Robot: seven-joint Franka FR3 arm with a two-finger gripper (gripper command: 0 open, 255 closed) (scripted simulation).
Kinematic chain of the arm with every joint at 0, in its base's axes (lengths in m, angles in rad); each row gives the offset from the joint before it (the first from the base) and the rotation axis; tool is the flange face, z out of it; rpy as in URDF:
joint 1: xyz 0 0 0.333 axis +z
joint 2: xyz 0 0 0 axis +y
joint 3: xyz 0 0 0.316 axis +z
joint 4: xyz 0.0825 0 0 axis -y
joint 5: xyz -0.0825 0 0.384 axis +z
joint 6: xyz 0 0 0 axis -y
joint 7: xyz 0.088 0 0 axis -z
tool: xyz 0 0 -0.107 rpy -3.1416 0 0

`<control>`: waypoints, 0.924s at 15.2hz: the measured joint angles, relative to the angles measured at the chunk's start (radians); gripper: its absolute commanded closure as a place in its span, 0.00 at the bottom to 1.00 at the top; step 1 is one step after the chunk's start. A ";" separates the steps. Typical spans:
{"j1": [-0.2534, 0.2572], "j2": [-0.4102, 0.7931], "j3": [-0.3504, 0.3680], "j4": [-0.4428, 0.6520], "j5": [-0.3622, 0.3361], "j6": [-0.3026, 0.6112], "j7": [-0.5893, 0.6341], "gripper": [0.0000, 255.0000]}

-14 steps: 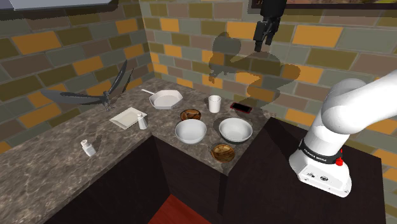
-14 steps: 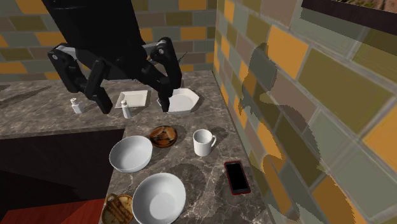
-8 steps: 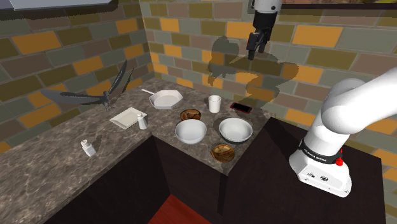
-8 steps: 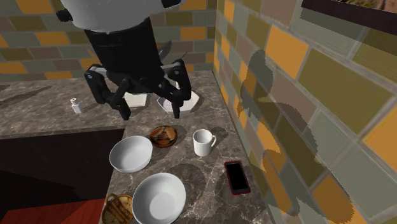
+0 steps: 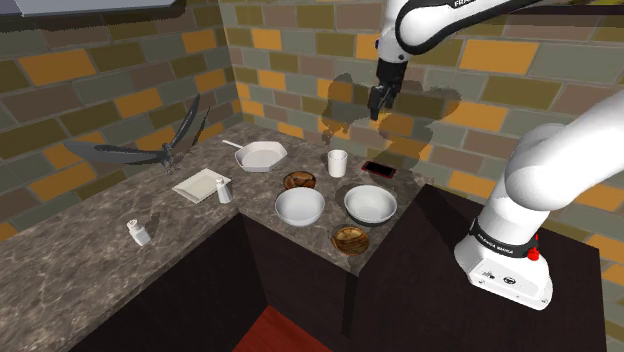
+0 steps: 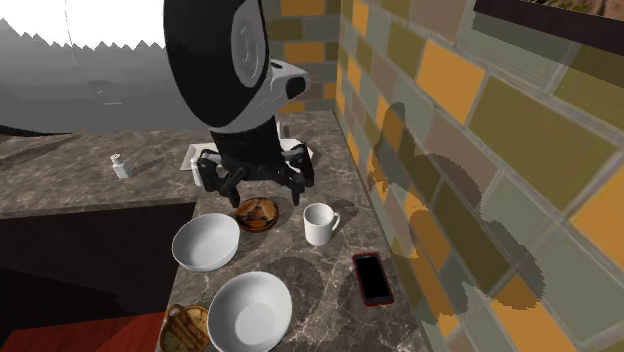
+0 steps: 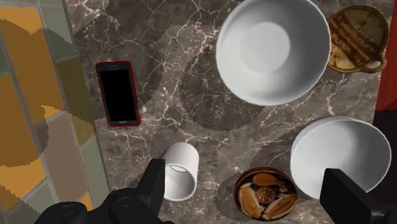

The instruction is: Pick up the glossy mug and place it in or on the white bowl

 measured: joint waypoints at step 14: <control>0.019 0.536 -0.067 0.088 0.053 0.500 -0.092 0.00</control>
